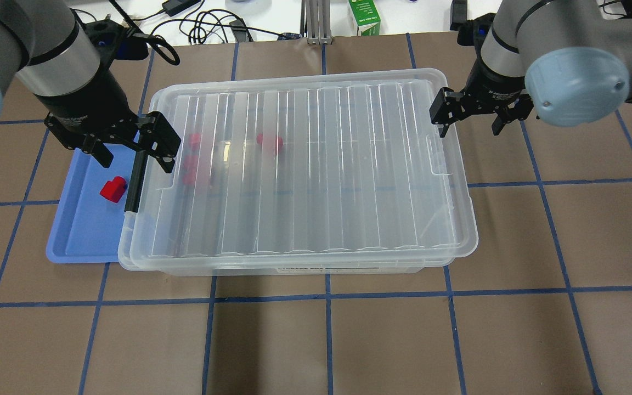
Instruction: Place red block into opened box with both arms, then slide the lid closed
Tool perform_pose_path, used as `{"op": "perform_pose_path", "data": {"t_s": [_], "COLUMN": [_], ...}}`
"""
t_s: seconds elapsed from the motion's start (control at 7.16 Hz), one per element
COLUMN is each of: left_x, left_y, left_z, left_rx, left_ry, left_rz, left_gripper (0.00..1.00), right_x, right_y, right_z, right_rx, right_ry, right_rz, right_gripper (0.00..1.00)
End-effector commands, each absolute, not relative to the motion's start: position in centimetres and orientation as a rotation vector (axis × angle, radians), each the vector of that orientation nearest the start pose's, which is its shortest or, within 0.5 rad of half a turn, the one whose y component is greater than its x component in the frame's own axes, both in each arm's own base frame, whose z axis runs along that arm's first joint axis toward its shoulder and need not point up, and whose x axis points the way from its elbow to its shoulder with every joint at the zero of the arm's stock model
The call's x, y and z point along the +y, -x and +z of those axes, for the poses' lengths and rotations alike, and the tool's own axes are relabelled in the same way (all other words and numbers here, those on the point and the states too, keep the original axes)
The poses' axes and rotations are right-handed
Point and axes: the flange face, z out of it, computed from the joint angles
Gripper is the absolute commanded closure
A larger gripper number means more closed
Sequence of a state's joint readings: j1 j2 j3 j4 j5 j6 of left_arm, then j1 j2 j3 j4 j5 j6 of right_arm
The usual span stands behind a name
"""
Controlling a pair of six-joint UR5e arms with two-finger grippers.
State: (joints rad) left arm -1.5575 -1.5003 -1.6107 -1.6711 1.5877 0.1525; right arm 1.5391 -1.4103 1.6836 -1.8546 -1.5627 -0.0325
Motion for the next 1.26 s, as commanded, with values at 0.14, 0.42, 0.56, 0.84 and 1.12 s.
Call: {"op": "perform_pose_path", "data": {"t_s": [0.14,0.42,0.56,0.84,1.12], "left_x": [-45.7,-46.2,-47.1,-48.4,-49.2], "left_y": [12.5,10.4,9.4,4.7,-3.2], "left_z": [49.2,49.3,48.5,47.8,46.5], "left_rx": [3.122,3.128,3.137,3.136,3.163], "left_ry": [-0.222,-0.155,-0.121,-0.019,-0.056], "left_rz": [0.107,0.108,0.124,0.131,0.163], "left_gripper": [0.0,0.0,0.0,0.0,0.0], "right_x": [-55.4,-55.9,-56.3,-56.8,-57.0], "right_y": [-11.4,-11.1,-9.5,-5.7,-2.2], "right_z": [34.7,34.3,34.3,34.5,34.8], "right_rx": [3.135,3.136,3.137,3.14,3.141], "right_ry": [0.079,0.11,0.108,0.065,0.092], "right_rz": [0.023,0.007,-0.003,-0.003,-0.007], "right_gripper": [0.0,0.0,0.0,0.0,0.0]}}
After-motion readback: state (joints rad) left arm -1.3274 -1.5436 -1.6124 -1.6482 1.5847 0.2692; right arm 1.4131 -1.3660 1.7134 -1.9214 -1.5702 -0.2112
